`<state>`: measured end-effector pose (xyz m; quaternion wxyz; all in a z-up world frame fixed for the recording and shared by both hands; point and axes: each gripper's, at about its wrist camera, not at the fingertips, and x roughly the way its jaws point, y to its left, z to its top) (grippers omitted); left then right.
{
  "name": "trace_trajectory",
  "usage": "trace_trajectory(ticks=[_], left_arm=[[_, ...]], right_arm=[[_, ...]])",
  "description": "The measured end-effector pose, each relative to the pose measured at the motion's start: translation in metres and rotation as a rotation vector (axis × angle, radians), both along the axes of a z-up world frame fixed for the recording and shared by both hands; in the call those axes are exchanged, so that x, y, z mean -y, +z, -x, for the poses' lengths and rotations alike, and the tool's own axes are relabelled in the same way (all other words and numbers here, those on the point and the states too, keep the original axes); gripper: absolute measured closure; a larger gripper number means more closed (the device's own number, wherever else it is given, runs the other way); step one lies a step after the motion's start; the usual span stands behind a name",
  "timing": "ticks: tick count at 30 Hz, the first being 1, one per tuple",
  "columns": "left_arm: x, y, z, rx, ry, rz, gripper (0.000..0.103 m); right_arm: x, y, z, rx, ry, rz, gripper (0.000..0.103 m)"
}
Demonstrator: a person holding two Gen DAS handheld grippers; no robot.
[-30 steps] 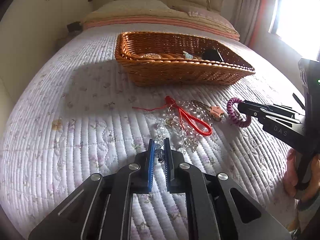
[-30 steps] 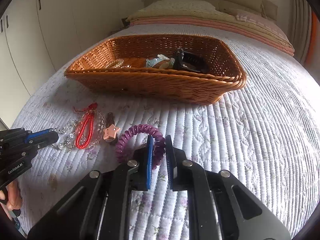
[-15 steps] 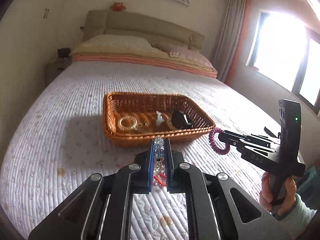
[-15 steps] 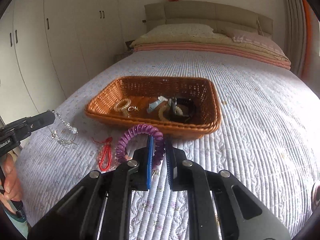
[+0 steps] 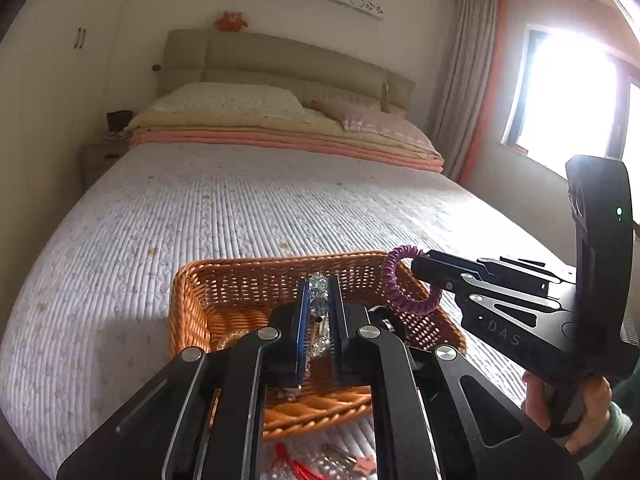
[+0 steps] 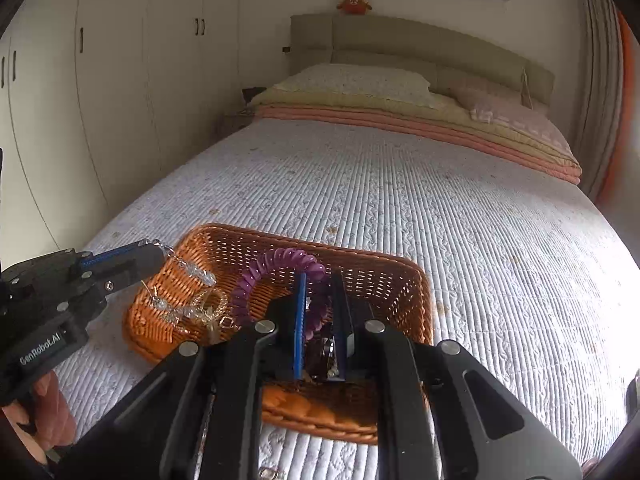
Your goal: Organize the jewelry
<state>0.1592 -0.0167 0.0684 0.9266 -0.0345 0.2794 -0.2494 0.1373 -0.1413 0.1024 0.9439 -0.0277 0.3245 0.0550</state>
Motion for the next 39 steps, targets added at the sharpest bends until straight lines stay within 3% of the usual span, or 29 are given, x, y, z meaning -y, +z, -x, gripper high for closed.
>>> trace_trajectory(ticks=[9, 19, 22, 24, 30, 35, 39], left_arm=[[0.006, -0.053, -0.041, -0.117, 0.028, -0.055, 0.096], [0.008, -0.064, -0.043, -0.152, 0.023, -0.079, 0.095], [0.004, -0.059, -0.037, -0.142, 0.015, -0.066, 0.092], [0.003, -0.051, -0.029, -0.119, 0.017, -0.062, 0.084], [-0.008, -0.018, 0.012, -0.045, 0.013, -0.013, 0.072], [-0.018, 0.0, 0.051, -0.013, 0.017, 0.004, 0.072], [-0.026, 0.0, 0.079, -0.017, 0.025, 0.008, 0.072]], right_arm=[[0.002, -0.062, -0.08, -0.208, -0.013, -0.052, 0.093], [0.006, -0.077, -0.088, -0.258, -0.02, -0.073, 0.091], [0.016, -0.074, -0.081, -0.258, -0.019, -0.118, 0.085], [0.022, -0.07, -0.074, -0.241, -0.025, -0.126, 0.08], [0.033, -0.043, -0.026, -0.179, 0.0, -0.159, 0.079], [0.026, -0.023, 0.024, -0.105, 0.022, -0.141, 0.072], [0.015, -0.027, 0.06, -0.073, 0.04, -0.112, 0.063]])
